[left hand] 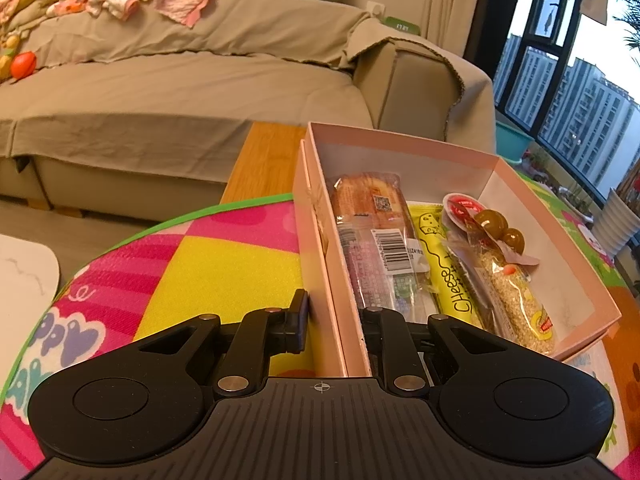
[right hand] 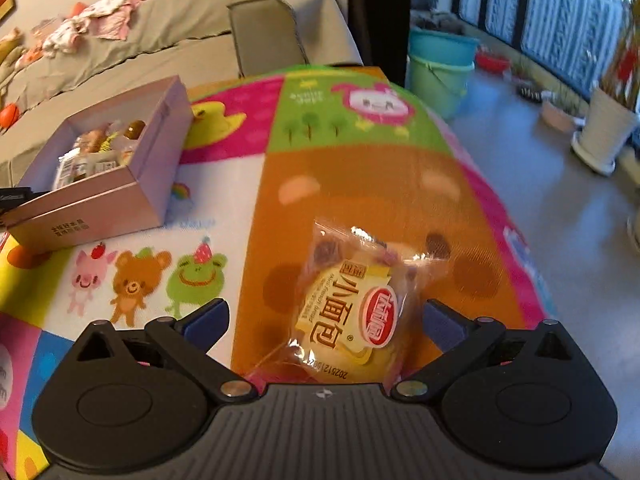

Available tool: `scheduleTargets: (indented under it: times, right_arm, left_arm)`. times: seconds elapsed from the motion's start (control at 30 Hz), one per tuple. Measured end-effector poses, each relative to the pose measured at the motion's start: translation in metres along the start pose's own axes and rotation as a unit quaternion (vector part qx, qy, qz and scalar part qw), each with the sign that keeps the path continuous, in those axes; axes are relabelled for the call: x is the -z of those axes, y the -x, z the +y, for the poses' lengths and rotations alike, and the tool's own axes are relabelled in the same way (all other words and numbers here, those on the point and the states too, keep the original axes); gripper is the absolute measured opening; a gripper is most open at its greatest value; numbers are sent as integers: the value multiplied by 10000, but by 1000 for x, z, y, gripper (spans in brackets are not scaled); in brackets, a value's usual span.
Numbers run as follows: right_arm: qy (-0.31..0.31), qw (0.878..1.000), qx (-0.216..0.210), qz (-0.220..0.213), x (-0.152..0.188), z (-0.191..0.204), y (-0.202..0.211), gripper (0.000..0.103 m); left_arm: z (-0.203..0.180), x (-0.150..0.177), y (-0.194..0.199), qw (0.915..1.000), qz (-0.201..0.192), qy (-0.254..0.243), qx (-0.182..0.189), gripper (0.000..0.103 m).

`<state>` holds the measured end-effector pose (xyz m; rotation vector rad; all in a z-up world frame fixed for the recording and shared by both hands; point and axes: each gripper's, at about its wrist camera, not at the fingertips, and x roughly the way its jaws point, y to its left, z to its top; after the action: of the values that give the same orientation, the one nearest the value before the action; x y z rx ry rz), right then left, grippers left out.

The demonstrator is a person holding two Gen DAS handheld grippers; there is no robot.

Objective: Organize objects
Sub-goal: 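Grasp the yellow-wrapped bread bun with the right gripper and lift it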

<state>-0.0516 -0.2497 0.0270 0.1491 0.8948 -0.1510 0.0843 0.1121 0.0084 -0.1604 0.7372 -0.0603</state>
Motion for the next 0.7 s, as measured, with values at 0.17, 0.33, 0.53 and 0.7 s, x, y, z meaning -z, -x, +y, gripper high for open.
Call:
scheduleTargets:
  times: [0.17,0.33,0.53,0.7]
  right_arm:
    - [532,9980,-346,-68,10,21,-2,102]
    - [921,9938,-605,-115,14,38,1,102]
    - [732,9963,-454,-41,11,33,-2,82]
    - [830,9946,-609,116,10,40,1,60]
  left_arm:
    - [0,0,0,10000,2,-6,-2,19]
    - [0,0,0,10000,1,-6,-1,19]
    - [-1,0,0,10000,2,1,-4,19]
    - [-1,0,0,10000,2,6,-5,19]
